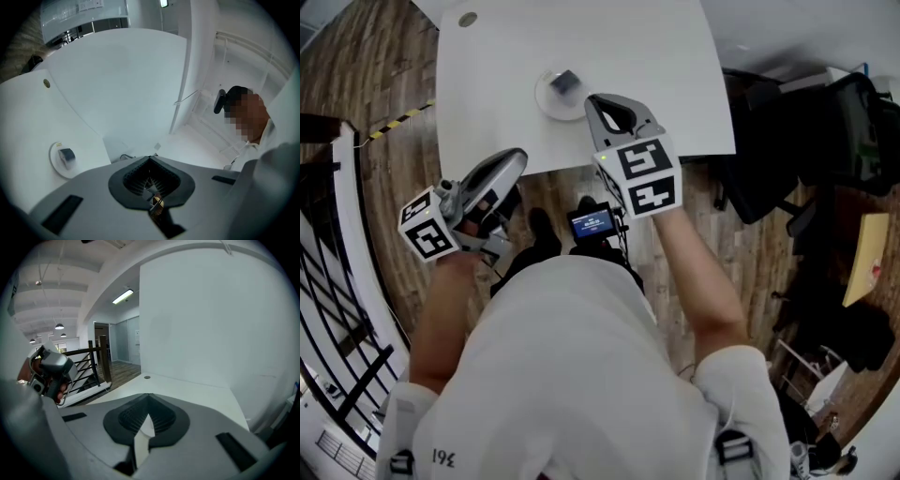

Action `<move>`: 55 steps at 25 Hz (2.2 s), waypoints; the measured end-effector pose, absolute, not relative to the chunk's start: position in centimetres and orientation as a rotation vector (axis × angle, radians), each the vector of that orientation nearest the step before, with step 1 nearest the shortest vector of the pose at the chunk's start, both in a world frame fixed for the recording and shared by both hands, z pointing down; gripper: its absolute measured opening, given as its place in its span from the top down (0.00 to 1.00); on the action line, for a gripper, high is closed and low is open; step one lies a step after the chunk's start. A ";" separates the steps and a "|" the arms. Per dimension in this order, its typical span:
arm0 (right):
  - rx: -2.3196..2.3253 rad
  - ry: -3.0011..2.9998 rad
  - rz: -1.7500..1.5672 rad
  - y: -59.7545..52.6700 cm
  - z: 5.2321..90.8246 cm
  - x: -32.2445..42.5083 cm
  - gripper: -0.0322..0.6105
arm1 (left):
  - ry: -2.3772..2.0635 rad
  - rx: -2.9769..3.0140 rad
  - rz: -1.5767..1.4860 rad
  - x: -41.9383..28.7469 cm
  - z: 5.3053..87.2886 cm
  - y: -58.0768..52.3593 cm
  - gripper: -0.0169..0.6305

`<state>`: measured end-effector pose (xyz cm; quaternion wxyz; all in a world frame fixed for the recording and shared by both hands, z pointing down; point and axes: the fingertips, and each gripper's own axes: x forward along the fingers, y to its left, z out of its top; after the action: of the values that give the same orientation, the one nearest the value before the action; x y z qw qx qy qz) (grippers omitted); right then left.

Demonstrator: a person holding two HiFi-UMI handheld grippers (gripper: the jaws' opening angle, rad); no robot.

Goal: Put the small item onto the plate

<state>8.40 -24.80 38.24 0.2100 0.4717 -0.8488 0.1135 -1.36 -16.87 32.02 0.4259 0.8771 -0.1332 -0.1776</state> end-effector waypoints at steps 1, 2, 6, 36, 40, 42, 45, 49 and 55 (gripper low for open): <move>1.318 -2.370 0.311 -24.3 37.6 8.4 0.95 | -0.323 2.203 -0.448 -1.4 31.5 -16.4 0.96; 1.327 -2.379 0.306 -23.7 36.9 8.4 0.95 | -0.312 2.213 -0.453 -1.5 31.0 -15.9 0.96; 1.366 -2.417 0.291 -21.4 34.1 7.9 0.95 | -0.270 2.242 -0.486 -2.6 28.6 -13.7 0.96; 1.479 -2.638 0.425 -16.6 27.0 10.7 0.95 | -0.026 2.325 -0.511 0.9 24.2 -8.1 0.96; 1.478 -2.634 0.413 -16.7 27.2 10.8 0.95 | -0.027 2.315 -0.505 1.0 24.5 -8.3 0.96; 1.479 -2.632 0.412 -16.9 27.2 11.0 0.95 | -0.027 2.315 -0.501 1.2 24.6 -8.4 0.96; 1.480 -2.627 0.408 -17.1 27.4 11.4 0.95 | -0.027 2.311 -0.497 1.5 24.7 -8.6 0.96; 1.478 -2.621 0.401 -17.5 27.4 11.4 0.95 | -0.039 2.306 -0.498 1.5 24.7 -8.9 0.96; 1.460 -2.626 0.380 -17.8 27.3 10.7 0.95 | -0.048 2.307 -0.499 1.1 24.6 -9.1 0.96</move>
<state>10.68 -17.80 27.26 0.0566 0.4815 -0.8656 0.1252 1.05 -9.05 24.63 0.3805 0.9037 -0.0188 -0.1954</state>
